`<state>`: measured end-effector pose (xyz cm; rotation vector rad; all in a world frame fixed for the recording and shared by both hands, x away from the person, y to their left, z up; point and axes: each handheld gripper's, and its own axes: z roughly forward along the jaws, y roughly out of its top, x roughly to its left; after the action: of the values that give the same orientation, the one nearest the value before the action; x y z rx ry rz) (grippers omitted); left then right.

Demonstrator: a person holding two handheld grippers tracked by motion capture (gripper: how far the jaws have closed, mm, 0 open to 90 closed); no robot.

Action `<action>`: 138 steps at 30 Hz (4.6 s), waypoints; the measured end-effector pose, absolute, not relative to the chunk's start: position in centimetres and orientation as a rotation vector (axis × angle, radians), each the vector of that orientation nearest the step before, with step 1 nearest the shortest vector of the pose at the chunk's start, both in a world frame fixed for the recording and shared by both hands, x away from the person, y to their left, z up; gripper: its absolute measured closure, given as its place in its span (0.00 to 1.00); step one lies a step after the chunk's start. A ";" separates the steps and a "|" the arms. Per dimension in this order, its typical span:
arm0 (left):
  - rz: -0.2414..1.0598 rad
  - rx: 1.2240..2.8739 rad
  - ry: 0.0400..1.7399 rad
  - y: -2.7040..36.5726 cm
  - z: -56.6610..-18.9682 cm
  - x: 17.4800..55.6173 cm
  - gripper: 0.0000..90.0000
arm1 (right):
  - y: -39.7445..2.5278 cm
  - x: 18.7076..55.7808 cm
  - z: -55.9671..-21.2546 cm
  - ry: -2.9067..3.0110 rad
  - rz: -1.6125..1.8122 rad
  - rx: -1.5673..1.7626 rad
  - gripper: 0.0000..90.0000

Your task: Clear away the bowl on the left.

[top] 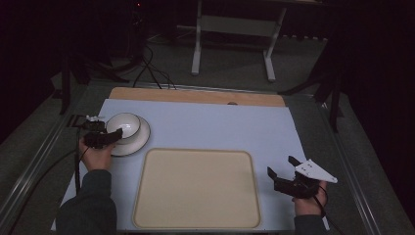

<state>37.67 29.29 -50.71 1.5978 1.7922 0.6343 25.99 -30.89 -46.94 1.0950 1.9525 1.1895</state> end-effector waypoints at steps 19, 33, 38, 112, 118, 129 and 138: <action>0.426 1.513 1.840 30.4 -51.6 37.7 0.70 | -30.8 25.9 -46.9 1.956 1.195 1.089 0.15; 0.374 1.425 1.892 30.8 -51.4 37.3 0.84 | -30.8 25.9 -46.9 1.957 1.195 1.089 0.15; 0.333 1.381 1.888 30.9 -51.5 37.2 0.88 | -30.8 25.9 -46.9 1.957 1.195 1.089 0.15; 0.323 1.337 1.537 29.4 -46.8 30.7 0.87 | -31.1 25.8 -46.7 1.944 1.201 1.090 0.15; 0.313 1.371 1.500 28.3 -46.6 30.2 0.87 | -31.0 25.8 -46.7 1.944 1.201 1.090 0.15; 0.298 1.427 1.466 26.6 -46.5 29.3 0.87 | -31.1 25.8 -46.7 1.944 1.203 1.088 0.15; 0.288 1.485 1.430 25.1 -46.5 28.7 0.87 | -31.1 25.8 -46.7 1.941 1.204 1.089 0.15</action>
<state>28.74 25.10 -46.46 1.4848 1.4301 0.2881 25.81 -31.10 -46.71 1.0890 1.9415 1.2035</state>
